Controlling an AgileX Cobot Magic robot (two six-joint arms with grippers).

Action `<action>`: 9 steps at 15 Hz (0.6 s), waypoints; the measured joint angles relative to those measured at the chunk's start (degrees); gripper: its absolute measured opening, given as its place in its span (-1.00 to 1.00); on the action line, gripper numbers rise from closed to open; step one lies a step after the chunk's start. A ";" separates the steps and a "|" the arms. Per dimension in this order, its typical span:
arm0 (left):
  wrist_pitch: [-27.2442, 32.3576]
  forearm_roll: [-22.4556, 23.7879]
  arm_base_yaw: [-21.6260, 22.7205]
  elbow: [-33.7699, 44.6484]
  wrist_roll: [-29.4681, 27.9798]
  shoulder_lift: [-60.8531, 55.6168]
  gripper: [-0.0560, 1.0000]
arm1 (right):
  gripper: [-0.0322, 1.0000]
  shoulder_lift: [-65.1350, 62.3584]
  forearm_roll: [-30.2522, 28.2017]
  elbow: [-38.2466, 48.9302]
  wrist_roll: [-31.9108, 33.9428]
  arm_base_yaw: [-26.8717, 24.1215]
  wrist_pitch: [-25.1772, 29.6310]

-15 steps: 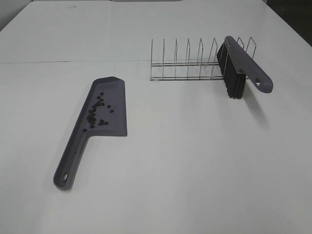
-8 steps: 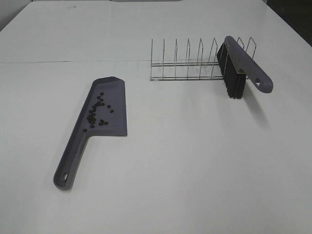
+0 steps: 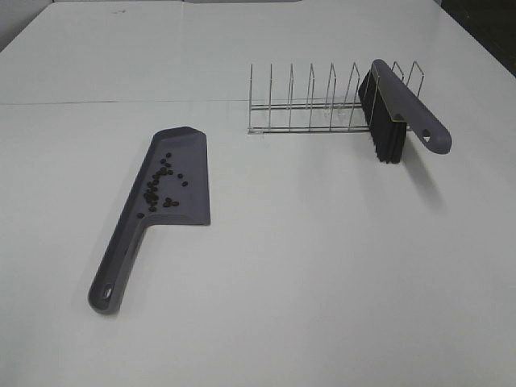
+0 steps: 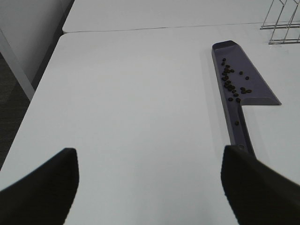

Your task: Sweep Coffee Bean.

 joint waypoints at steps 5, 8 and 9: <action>0.00 0.00 0.00 0.00 0.00 0.00 0.54 | 0.42 -0.46 0.00 0.00 0.00 0.00 0.00; 0.00 0.00 0.00 0.00 0.00 0.00 0.54 | 0.42 -0.46 0.00 0.00 0.00 0.00 0.00; 0.00 0.00 0.00 0.00 0.00 0.00 0.54 | 0.42 -0.46 0.00 0.00 0.00 0.00 0.00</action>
